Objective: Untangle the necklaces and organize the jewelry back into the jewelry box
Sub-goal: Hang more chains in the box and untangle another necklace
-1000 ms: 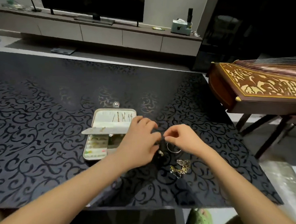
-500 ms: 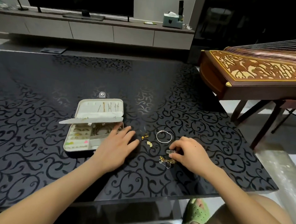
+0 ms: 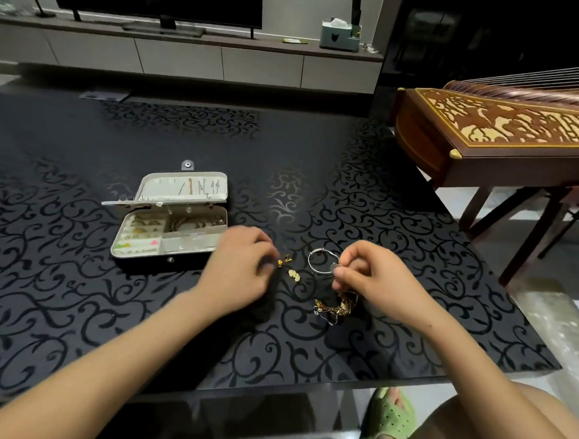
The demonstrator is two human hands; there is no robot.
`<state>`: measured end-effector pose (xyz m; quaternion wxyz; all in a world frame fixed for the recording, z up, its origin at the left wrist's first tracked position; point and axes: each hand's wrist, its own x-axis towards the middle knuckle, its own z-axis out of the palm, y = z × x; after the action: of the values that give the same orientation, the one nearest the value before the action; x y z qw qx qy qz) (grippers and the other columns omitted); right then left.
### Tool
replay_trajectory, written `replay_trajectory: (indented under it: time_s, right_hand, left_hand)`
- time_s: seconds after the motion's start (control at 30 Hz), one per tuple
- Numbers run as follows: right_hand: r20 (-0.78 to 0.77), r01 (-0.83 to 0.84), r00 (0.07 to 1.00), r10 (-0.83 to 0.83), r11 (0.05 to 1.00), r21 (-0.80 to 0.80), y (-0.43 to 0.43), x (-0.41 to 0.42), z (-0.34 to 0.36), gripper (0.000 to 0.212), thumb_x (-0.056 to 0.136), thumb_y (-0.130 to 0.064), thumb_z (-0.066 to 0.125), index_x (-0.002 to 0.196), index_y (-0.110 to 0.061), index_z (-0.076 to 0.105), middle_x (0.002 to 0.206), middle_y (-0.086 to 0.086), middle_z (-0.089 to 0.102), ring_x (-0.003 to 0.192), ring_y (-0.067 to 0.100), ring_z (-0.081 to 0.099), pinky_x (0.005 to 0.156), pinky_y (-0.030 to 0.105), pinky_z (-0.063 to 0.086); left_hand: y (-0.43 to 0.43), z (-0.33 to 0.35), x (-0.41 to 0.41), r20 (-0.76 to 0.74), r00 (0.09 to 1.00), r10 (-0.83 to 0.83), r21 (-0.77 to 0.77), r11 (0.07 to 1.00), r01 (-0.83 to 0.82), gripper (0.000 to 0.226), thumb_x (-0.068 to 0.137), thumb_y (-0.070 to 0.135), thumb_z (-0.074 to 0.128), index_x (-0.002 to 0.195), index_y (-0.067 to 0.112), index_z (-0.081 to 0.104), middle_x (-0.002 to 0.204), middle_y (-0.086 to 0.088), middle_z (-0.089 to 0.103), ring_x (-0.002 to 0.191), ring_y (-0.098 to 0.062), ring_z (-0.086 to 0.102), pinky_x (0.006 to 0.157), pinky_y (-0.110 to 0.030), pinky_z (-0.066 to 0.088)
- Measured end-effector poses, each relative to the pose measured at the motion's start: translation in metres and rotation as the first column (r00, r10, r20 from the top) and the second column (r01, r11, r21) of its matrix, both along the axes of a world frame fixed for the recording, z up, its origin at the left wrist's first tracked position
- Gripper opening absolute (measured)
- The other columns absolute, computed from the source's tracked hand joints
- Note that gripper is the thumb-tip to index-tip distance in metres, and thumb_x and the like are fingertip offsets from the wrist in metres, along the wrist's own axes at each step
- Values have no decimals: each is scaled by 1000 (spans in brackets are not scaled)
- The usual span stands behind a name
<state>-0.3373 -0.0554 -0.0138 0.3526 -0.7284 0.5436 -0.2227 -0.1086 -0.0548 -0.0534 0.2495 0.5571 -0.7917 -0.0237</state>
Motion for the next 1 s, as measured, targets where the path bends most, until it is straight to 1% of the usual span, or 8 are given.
replay_trajectory:
  time_s: [0.07, 0.17, 0.27, 0.37, 0.47, 0.67, 0.8, 1.0]
  right_hand:
    - [101, -12, 995, 9, 1000, 28, 0, 1, 4, 10, 90, -17, 60, 85, -15, 52, 72, 0, 73, 67, 15, 67, 72, 31, 53]
    - [200, -2, 980, -4, 999, 32, 2, 4, 9, 9, 90, -12, 59, 89, -7, 52, 72, 8, 73, 66, 23, 66, 68, 30, 54]
    - [324, 6, 946, -24, 998, 58, 6, 9, 17, 6, 91, -8, 56, 90, -4, 52, 75, 14, 72, 64, 18, 65, 60, 26, 52]
    - [396, -13, 918, -22, 996, 86, 8, 12, 22, 6, 92, -9, 55, 91, -4, 52, 79, 18, 72, 67, 22, 65, 62, 31, 51]
    - [459, -6, 887, -42, 995, 103, 7, 14, 25, 8, 92, -9, 55, 93, -2, 51, 81, 20, 71, 67, 24, 64, 59, 28, 52]
    - [573, 90, 800, -176, 980, 176, 13, 22, 19, 7, 93, -10, 54, 91, -6, 50, 73, 11, 70, 65, 20, 68, 55, 26, 54]
    - [596, 96, 756, -271, 946, 309, 19, 38, 11, 8, 94, -11, 54, 89, -7, 49, 71, 12, 68, 61, 19, 67, 54, 27, 56]
    - [474, 10, 845, -246, 895, 446, 38, 75, -15, 12, 93, -15, 55, 100, -5, 52, 77, 15, 68, 61, 20, 67, 56, 28, 55]
  left_hand:
    - [18, 12, -34, -344, 939, 0, 300, 948, 109, 20, 73, 26, 67, 91, 19, 72, 91, 3, 64, 91, -15, 59, 85, -25, 40]
    - [25, 14, -66, -452, 892, 20, 521, 817, 246, 26, 77, 24, 74, 102, 17, 69, 90, 8, 65, 87, -8, 61, 80, -19, 45]
    - [24, 11, -78, -363, 931, 33, 534, 827, 179, 22, 78, 30, 72, 92, 15, 65, 76, 7, 62, 70, -6, 55, 65, -20, 41]
    - [26, 8, -85, -347, 936, 48, 528, 835, 153, 16, 82, 24, 69, 92, 13, 68, 83, 0, 66, 80, -14, 60, 72, -23, 43]
    - [29, 9, -84, -410, 910, 67, 506, 847, 165, 10, 88, 19, 63, 87, 11, 68, 69, 10, 60, 65, 0, 56, 62, -10, 38]
    - [44, 25, -48, -767, 528, 363, 616, 646, 450, 22, 96, 15, 49, 81, 7, 63, 67, -5, 69, 59, -9, 63, 60, -18, 52]
    - [50, 42, -20, -741, 487, 462, 666, 595, 449, 22, 96, 17, 48, 82, 6, 62, 63, -5, 69, 48, -7, 61, 46, -13, 46]
    - [61, 46, 8, -713, 391, 582, 700, 615, 362, 20, 94, 15, 51, 82, 4, 63, 62, -5, 69, 45, -7, 60, 41, -12, 43]
